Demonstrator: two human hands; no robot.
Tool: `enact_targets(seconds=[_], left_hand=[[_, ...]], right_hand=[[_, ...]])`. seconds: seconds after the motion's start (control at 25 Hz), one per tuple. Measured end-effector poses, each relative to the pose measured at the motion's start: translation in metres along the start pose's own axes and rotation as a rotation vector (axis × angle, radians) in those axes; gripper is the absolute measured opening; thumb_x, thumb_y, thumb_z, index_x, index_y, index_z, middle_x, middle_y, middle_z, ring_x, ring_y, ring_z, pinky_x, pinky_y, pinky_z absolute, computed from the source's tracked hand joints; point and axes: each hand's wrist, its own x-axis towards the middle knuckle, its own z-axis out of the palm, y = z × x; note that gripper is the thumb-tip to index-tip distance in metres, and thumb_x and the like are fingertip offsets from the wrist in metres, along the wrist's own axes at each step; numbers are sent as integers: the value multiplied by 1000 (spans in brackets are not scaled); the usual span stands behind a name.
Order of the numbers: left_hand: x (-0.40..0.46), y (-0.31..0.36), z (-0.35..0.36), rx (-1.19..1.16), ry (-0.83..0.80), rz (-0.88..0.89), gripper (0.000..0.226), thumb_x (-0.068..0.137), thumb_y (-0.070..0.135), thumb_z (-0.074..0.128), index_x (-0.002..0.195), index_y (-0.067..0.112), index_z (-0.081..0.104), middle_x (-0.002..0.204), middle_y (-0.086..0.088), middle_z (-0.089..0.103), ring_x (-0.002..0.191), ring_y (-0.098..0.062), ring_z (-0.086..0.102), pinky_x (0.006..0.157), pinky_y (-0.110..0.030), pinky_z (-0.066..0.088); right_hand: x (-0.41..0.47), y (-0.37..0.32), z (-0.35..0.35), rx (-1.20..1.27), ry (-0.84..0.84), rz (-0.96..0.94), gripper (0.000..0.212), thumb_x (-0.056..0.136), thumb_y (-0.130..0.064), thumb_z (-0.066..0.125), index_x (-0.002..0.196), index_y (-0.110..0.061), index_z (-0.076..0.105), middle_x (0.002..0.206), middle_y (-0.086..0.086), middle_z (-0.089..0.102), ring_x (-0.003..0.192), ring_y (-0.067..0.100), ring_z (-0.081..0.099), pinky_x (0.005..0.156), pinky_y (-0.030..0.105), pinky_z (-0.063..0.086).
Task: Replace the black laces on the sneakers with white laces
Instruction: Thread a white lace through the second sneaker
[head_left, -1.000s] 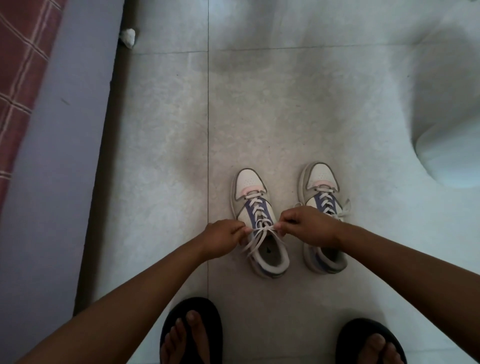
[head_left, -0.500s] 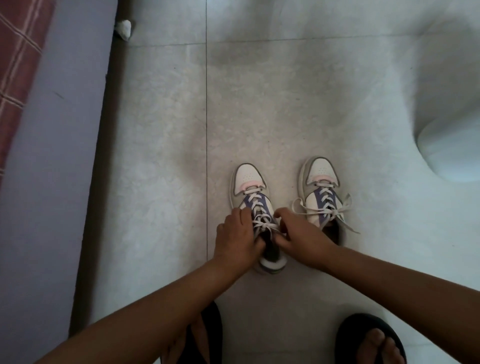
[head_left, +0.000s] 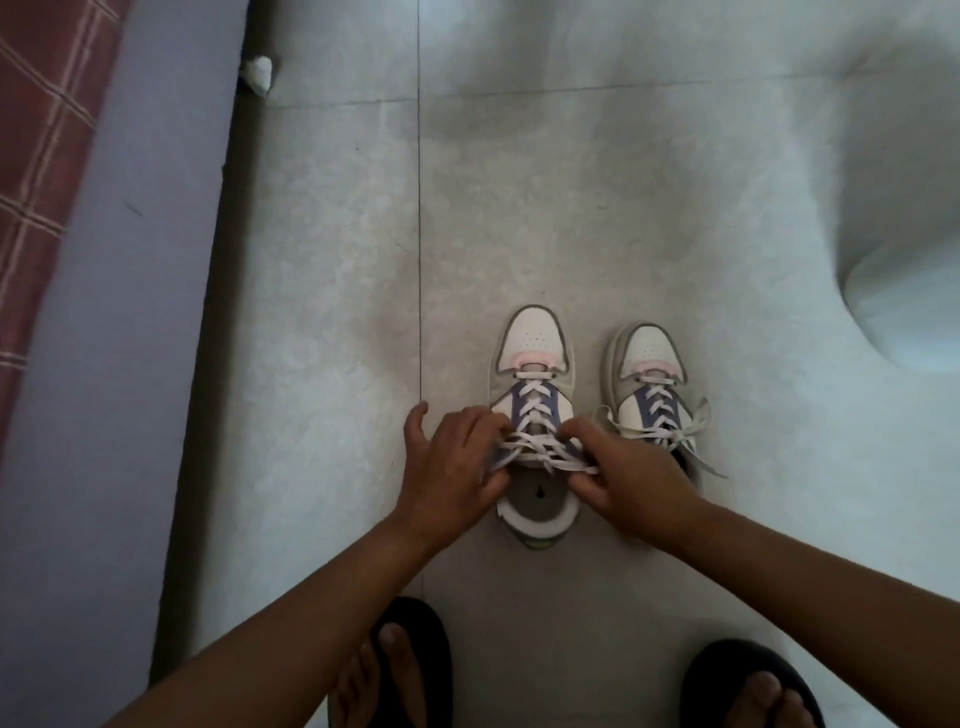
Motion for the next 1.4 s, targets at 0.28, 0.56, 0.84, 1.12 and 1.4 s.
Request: enact_targets(seconds=[0.28, 0.56, 0.84, 1.12, 1.4], left_hand=[[4, 10, 3, -92, -176, -140, 42, 84, 27, 59, 120, 6, 53, 114, -11, 57, 101, -25, 55, 90, -30, 40], [-56, 38, 13, -251, -125, -158, 56, 62, 22, 78, 113, 14, 56, 136, -21, 36, 126, -35, 38, 103, -32, 37], [-18, 38, 24, -496, -189, -58, 34, 82, 10, 68, 115, 11, 61, 147, -14, 27, 136, -15, 28, 108, -6, 18], [-8, 32, 18, -505, -281, -46, 39, 86, 17, 59, 124, 17, 50, 154, -3, 20, 141, -13, 26, 106, -24, 36], [31, 14, 2, -333, -374, -38, 52, 90, 25, 57, 139, 17, 39, 145, -3, 40, 129, -18, 43, 102, -27, 37]], right_hand=[[3, -4, -8, 231, -162, 147, 42, 93, -34, 54, 130, -20, 40, 116, 3, 55, 100, 17, 56, 83, 29, 43], [-78, 28, -1, -50, 175, 309, 32, 81, -21, 70, 112, -13, 63, 109, 8, 65, 96, 32, 60, 81, 36, 45], [-24, 15, -10, 53, -32, 211, 46, 92, -32, 56, 135, -21, 44, 116, 3, 60, 108, 25, 55, 86, 35, 43], [-33, -14, 21, -250, -198, 218, 66, 84, -41, 58, 143, -39, 28, 126, 8, 44, 115, 29, 43, 92, 33, 41], [-1, 15, 19, -315, -138, 292, 53, 86, -57, 47, 134, -36, 39, 127, 3, 40, 118, 26, 38, 85, 30, 41]])
